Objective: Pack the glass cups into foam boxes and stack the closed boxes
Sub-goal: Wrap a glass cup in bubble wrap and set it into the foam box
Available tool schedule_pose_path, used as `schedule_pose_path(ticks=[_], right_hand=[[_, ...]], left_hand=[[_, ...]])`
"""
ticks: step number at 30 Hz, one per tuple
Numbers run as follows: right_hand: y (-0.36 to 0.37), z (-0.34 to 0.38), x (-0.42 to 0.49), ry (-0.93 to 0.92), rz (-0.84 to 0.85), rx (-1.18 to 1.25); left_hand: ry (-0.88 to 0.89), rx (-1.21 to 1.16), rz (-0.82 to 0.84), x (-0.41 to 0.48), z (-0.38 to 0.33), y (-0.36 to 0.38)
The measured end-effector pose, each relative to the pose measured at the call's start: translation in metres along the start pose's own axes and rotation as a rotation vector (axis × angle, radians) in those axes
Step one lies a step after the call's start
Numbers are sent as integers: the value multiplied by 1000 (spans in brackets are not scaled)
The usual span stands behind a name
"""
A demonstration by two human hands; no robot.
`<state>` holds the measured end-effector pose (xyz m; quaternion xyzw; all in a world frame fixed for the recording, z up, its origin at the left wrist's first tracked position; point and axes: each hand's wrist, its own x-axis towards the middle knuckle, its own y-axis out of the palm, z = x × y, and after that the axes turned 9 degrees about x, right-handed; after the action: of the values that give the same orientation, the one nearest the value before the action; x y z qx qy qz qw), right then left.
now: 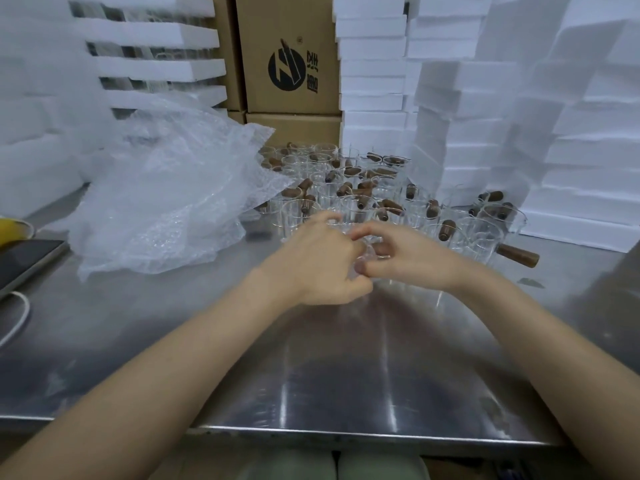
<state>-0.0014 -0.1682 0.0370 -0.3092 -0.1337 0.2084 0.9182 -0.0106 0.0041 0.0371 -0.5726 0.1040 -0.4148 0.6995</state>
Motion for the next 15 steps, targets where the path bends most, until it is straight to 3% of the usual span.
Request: schedule_pose_path(ticks=[3, 6, 8, 11, 15], right_hand=[[1, 0, 2, -55, -5, -86], [5, -3, 1, -118, -33, -253], [12, -5, 2, -156, -61, -277], [20, -3, 6, -168, -57, -268], [18, -4, 3, -159, -98, -201]], left_hand=[[-45, -451, 33, -7, 18, -5], [-253, -765, -240, -16, 42, -5], [-243, -803, -191, -19, 53, -4], [-111, -740, 66, -19, 55, 0], [-24, -629, 66, -12, 50, 9]])
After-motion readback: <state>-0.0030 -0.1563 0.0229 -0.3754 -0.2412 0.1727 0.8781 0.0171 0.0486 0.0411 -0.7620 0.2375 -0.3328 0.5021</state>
